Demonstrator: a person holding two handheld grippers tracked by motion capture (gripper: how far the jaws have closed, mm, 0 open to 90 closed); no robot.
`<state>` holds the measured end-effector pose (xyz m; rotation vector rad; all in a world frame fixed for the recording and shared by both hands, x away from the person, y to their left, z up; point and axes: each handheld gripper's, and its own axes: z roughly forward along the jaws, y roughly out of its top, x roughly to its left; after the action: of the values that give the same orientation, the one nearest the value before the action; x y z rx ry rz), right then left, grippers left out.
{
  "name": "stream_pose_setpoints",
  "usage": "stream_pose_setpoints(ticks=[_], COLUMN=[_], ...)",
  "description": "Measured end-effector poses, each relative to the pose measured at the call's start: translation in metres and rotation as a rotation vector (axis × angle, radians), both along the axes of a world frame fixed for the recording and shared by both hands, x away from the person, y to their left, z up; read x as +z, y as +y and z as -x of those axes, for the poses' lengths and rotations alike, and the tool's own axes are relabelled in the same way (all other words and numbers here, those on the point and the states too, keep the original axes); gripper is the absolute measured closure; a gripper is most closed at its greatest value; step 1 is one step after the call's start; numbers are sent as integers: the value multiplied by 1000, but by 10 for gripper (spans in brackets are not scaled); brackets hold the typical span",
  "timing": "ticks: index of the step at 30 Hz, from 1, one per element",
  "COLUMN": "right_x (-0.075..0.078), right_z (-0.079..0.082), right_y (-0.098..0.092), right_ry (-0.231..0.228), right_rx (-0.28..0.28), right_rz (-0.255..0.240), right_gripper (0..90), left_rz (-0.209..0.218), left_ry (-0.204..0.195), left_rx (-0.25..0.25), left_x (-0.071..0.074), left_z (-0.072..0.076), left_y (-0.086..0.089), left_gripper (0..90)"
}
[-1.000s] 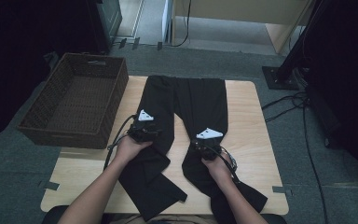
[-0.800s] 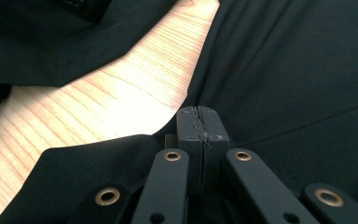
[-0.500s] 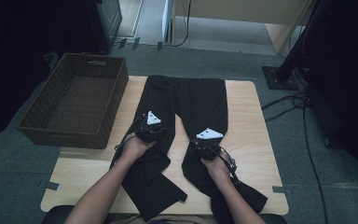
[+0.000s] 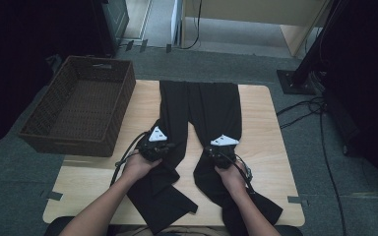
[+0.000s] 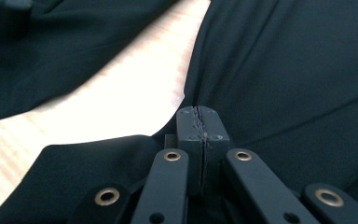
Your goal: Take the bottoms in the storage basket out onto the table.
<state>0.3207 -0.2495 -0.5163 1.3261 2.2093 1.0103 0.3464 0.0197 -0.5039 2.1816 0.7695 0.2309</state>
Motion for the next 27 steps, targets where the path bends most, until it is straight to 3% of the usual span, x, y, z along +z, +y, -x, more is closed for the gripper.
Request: stream_pose_setpoints(ticks=[2, 5, 8, 10, 14, 21, 24, 27], right_x=[1, 3, 4, 3, 4, 13, 10, 3], right_z=[4, 15, 25, 25, 9, -37, -61, -78], right_y=[0, 1, 5, 4, 2, 11, 23, 35], right_ry=[20, 57, 59, 44, 21, -73, -61, -43], right_rx=[9, 36, 61, 60, 38, 1, -15, -19], right_rz=[-9, -37, -26, -32, -67, -63, -77, -46], right_gripper=[900, 900, 894, 778, 677, 575, 564, 561], left_rz=[-17, -26, -30, -28, -9, 16, 20, 24], left_ry=[0, 33, 37, 36, 53, 62, 65, 70], left_rx=[-13, -25, -31, -23, -7, 2, 5, 11], left_x=[-2, -5, -9, -9, -10, -11, -12, -11], left_z=[7, 14, 21, 21, 21, 20, 20, 20], left_y=[4, 9, 12, 13, 14, 16, 16, 17], left_gripper=[900, 900, 900, 900, 900, 900, 900, 900])
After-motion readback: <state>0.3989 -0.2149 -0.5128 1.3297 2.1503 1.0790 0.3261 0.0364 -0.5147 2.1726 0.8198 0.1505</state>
